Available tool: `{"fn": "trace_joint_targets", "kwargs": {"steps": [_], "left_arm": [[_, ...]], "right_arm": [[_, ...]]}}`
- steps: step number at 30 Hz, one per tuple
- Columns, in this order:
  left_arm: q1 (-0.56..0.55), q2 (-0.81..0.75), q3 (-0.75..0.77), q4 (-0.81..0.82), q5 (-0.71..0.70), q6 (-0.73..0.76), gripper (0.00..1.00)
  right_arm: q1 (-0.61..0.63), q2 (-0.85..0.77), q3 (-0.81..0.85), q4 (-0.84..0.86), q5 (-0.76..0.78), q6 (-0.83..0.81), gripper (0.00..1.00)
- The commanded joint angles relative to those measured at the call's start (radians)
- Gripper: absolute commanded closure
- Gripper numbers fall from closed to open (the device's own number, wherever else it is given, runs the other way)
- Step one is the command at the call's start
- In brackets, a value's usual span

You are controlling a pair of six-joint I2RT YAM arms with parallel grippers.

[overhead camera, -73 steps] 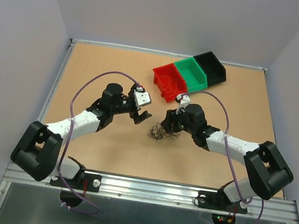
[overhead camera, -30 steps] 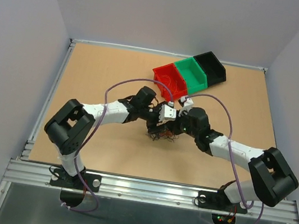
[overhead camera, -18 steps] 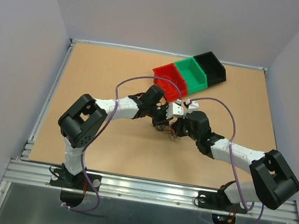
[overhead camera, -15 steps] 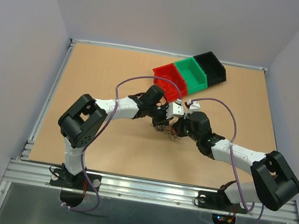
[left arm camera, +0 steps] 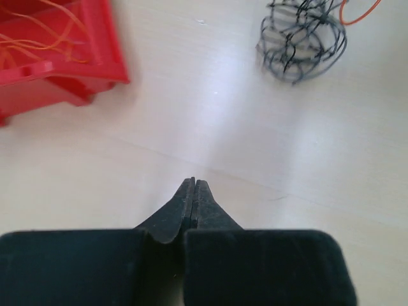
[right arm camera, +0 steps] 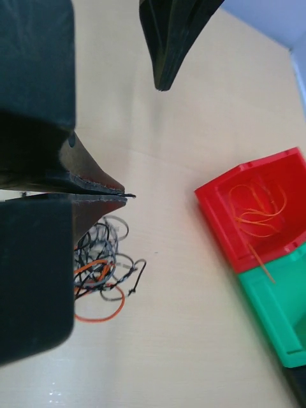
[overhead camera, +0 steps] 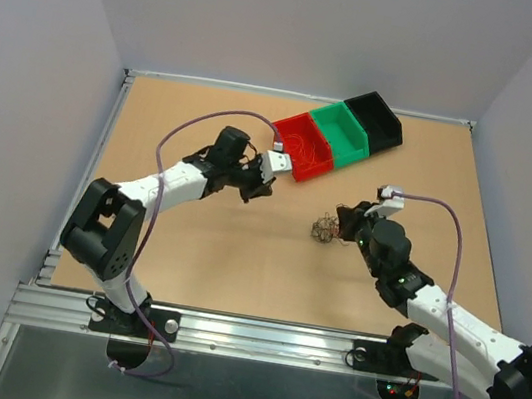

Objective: Untangle the cables

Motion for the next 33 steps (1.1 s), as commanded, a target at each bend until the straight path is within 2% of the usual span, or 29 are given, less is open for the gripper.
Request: {"fn": "trace_joint_targets", "kwargs": {"steps": [1, 2, 3, 4, 6, 7, 9, 14, 22, 33], "left_arm": [[0.043, -0.157, -0.045, 0.059, 0.066, -0.044, 0.98], [0.044, -0.176, -0.054, 0.068, 0.077, -0.047, 0.9], [0.047, -0.212, -0.072, 0.086, 0.109, -0.056, 0.68], [0.046, -0.232, -0.083, 0.099, 0.121, -0.059, 0.58], [0.047, -0.298, -0.115, 0.117, 0.152, -0.062, 0.44], [0.047, -0.321, -0.128, 0.135, 0.164, -0.062, 0.36], [0.046, -0.383, -0.163, 0.149, 0.205, -0.052, 0.31], [0.046, -0.449, -0.201, 0.16, 0.25, -0.041, 0.28], [0.044, -0.417, -0.194, 0.113, 0.334, 0.017, 0.28], [0.046, -0.404, -0.194, 0.109, 0.373, 0.031, 0.28]], "right_arm": [[-0.004, -0.08, -0.026, 0.121, -0.061, -0.03, 1.0], [-0.004, -0.083, -0.012, 0.125, -0.123, -0.047, 1.0], [-0.004, -0.066, 0.005, 0.124, -0.246, -0.076, 0.99], [-0.004, -0.046, 0.049, 0.125, -0.311, -0.087, 0.99], [-0.002, -0.005, 0.095, 0.122, -0.442, -0.099, 0.99], [-0.002, 0.043, 0.115, 0.124, -0.555, -0.105, 1.0], [0.001, 0.083, 0.162, 0.144, -0.681, -0.107, 1.0], [0.031, 0.158, 0.221, 0.161, -0.754, -0.116, 0.99], [0.05, 0.222, 0.287, 0.202, -0.824, -0.102, 0.99], [0.068, 0.264, 0.331, 0.207, -0.849, -0.107, 1.0]]}}
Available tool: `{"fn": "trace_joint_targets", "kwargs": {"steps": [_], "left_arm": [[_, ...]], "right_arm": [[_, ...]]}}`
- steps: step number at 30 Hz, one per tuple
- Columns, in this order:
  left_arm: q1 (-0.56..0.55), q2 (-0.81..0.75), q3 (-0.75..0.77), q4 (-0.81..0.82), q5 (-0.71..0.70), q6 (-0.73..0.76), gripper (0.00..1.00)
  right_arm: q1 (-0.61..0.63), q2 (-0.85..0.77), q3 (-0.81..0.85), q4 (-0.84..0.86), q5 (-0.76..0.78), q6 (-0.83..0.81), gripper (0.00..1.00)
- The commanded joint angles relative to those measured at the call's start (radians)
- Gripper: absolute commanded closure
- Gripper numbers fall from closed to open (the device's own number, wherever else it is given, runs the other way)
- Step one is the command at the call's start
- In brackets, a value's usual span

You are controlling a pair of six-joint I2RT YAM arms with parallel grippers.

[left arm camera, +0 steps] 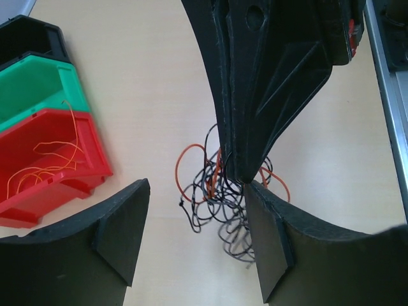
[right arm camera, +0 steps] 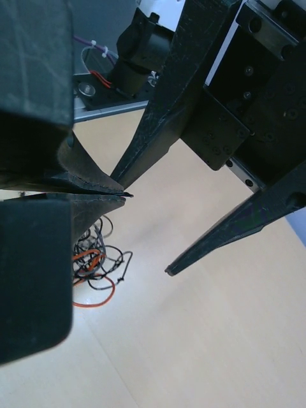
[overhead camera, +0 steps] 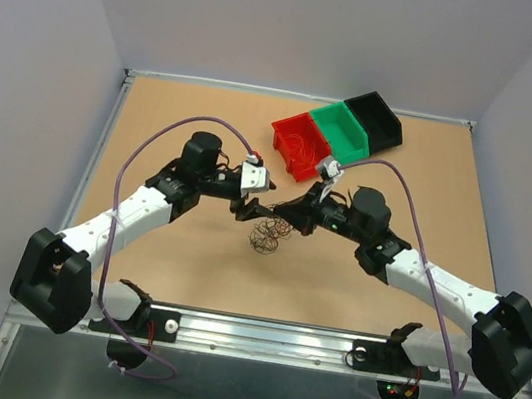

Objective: Untangle the cables

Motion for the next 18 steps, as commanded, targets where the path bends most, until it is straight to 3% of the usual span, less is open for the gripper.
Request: {"fn": "trace_joint_targets", "kwargs": {"steps": [1, 3, 7, 18], "left_arm": [[-0.004, 0.004, -0.001, 0.005, 0.051, 0.016, 0.3], [-0.006, 0.01, 0.004, -0.001, 0.052, 0.018, 0.34], [-0.004, 0.038, 0.024, -0.03, 0.057, 0.028, 0.55], [-0.004, 0.044, 0.05, -0.082, 0.137, 0.067, 0.59]], "right_arm": [[0.011, 0.011, 0.074, 0.069, -0.024, -0.01, 0.99], [0.014, 0.019, 0.077, 0.07, -0.023, -0.008, 1.0], [0.019, 0.026, 0.084, 0.078, -0.024, -0.008, 1.0], [0.022, 0.022, 0.087, 0.075, -0.006, -0.017, 0.99]]}}
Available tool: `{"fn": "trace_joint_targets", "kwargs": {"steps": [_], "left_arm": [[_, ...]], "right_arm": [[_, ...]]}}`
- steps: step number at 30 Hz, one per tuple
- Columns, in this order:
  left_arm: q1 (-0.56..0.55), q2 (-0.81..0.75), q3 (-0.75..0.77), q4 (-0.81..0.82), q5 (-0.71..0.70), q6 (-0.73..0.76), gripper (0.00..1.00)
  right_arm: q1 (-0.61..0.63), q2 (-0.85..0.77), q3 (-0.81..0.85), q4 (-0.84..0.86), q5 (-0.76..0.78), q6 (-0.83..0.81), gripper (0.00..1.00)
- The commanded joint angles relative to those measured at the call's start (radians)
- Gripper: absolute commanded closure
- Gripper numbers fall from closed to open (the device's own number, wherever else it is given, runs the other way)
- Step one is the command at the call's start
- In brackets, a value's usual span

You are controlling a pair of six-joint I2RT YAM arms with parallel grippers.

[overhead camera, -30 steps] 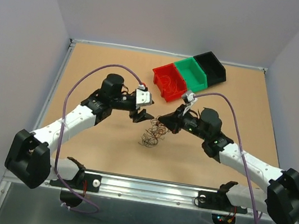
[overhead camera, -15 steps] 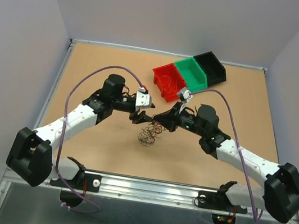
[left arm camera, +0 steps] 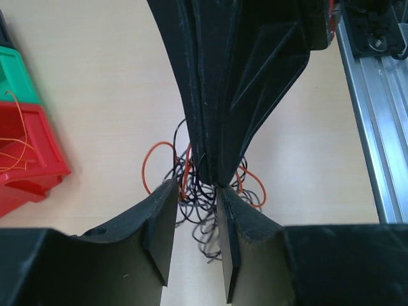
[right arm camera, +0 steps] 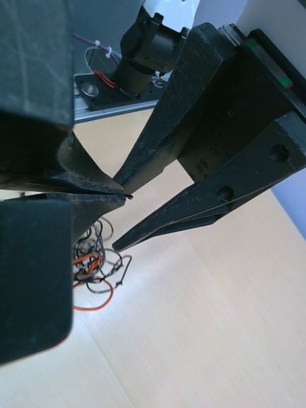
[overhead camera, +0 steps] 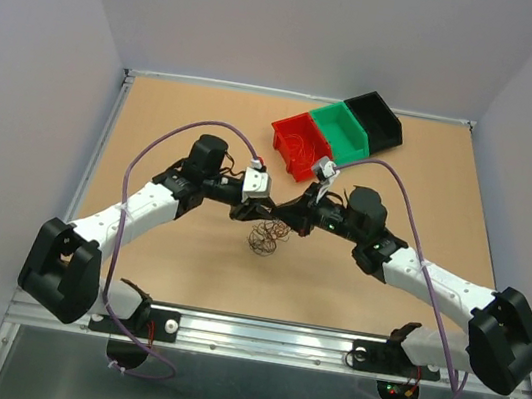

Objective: Untangle the cables

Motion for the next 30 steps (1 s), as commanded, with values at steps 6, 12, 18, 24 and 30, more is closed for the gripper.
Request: {"fn": "trace_joint_targets", "kwargs": {"steps": [6, 12, 18, 24, 30], "left_arm": [[-0.004, -0.029, 0.049, -0.041, 0.098, 0.041, 0.55], [-0.004, -0.027, 0.053, -0.055, 0.104, 0.046, 1.0], [-0.002, -0.042, 0.057, -0.057, 0.07, 0.027, 1.0], [-0.001, -0.042, 0.118, -0.101, 0.028, -0.057, 1.0], [-0.002, -0.088, 0.121, -0.116, 0.035, -0.063, 1.0]], "right_arm": [[0.011, 0.008, 0.087, 0.072, -0.005, -0.012, 1.0], [0.011, 0.012, 0.093, 0.072, -0.008, -0.014, 0.99], [0.011, 0.002, 0.067, 0.074, 0.038, -0.035, 0.92], [0.011, -0.002, -0.014, 0.106, 0.128, -0.081, 0.68], [0.011, 0.047, -0.086, 0.193, 0.168, -0.136, 0.35]]}}
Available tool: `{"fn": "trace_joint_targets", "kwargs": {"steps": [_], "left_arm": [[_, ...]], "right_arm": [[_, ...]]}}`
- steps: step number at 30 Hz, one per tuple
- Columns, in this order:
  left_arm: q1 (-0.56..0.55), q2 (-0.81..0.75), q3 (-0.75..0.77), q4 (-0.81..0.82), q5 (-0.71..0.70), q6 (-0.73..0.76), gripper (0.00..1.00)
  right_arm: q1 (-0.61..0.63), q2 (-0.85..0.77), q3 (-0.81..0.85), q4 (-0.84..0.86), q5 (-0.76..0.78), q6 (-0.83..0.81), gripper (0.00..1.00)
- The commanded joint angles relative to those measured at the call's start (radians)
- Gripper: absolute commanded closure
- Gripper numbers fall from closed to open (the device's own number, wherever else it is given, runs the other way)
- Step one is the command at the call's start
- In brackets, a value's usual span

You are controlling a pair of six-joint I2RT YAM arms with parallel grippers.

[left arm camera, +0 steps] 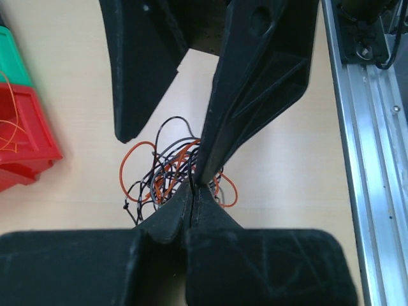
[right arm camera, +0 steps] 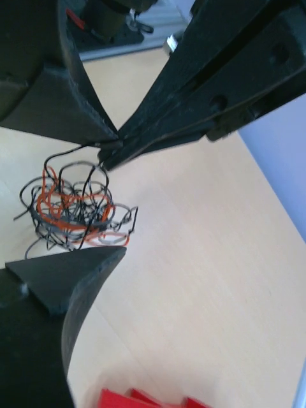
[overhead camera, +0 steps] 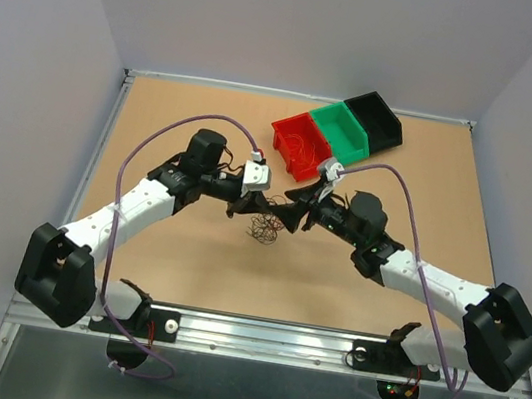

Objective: Untangle the cables

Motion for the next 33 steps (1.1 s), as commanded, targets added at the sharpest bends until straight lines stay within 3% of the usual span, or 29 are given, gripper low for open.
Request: {"fn": "trace_joint_targets", "kwargs": {"steps": [1, 10, 16, 21, 26, 33], "left_arm": [[-0.007, -0.078, 0.052, 0.007, 0.045, -0.027, 1.0], [-0.007, -0.083, 0.079, -0.008, 0.038, -0.041, 1.0], [-0.007, -0.08, 0.058, 0.058, -0.095, -0.087, 1.0], [-0.007, -0.065, 0.048, 0.072, -0.152, -0.072, 1.0], [-0.007, -0.06, 0.035, 0.102, -0.244, -0.081, 1.0], [-0.008, -0.066, 0.048, 0.075, -0.154, -0.07, 1.0]], "right_arm": [[0.007, 0.046, -0.05, 0.11, 0.024, -0.064, 0.3], [0.007, 0.213, -0.026, 0.256, -0.184, -0.118, 0.27], [0.008, 0.229, -0.079, 0.379, -0.313, -0.121, 0.28], [0.007, 0.16, -0.126, 0.382, -0.248, -0.126, 0.27], [0.009, 0.031, -0.182, 0.309, -0.041, -0.15, 0.21], [0.007, 0.008, -0.172, 0.281, -0.122, -0.193, 0.15]]}}
